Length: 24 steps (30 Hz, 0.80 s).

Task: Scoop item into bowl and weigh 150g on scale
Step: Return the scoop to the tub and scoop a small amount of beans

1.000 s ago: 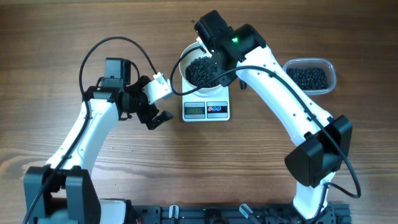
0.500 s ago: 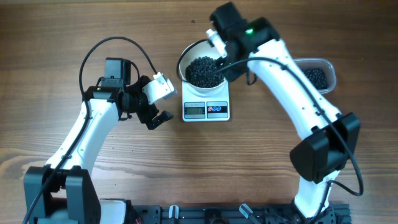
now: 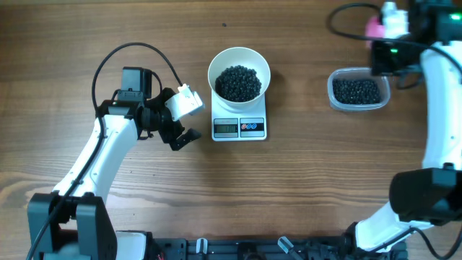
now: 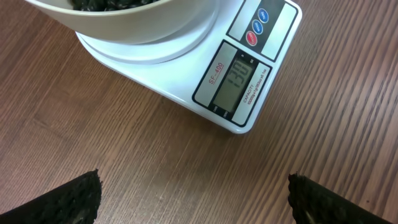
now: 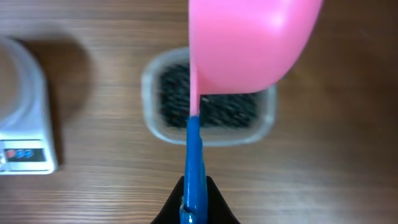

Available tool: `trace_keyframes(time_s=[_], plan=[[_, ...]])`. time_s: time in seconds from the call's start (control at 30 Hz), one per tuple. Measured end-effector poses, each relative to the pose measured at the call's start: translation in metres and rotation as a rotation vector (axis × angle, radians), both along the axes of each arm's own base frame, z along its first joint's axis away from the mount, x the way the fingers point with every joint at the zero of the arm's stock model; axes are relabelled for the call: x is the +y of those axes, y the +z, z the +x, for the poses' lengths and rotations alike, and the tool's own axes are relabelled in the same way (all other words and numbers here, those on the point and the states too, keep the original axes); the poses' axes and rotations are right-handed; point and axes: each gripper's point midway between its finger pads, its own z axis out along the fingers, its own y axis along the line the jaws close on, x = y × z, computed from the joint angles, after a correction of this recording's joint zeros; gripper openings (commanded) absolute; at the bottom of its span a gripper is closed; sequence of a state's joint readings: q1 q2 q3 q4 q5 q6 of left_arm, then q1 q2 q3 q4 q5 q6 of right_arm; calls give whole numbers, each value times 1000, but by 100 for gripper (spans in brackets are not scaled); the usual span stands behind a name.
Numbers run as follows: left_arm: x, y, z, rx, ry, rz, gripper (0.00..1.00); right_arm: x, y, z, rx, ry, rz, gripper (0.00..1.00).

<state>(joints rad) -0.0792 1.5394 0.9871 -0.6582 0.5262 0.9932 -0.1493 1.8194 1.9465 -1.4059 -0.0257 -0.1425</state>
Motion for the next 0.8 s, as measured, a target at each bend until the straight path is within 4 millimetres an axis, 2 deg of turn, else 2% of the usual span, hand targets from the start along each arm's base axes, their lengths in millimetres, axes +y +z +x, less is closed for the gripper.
trace_keyframes(time_s=[0.07, 0.13, 0.37, 0.5, 0.63, 0.8], plan=[[0, 0, 0, 0, 0, 0, 100, -16, -11, -8, 35, -22, 0, 4], [0, 0, 0, 0, 0, 0, 100, -19, -24, -15, 75, -18, 4, 4], [0, 0, 0, 0, 0, 0, 100, -15, -90, -39, 215, 13, 27, 4], [0, 0, 0, 0, 0, 0, 100, -14, -125, -46, 240, 24, 30, 4], [0, 0, 0, 0, 0, 0, 100, -13, -146, -50, 243, 31, 29, 4], [0, 0, 0, 1, 0, 0, 100, -11, -159, -52, 239, 40, 34, 4]])
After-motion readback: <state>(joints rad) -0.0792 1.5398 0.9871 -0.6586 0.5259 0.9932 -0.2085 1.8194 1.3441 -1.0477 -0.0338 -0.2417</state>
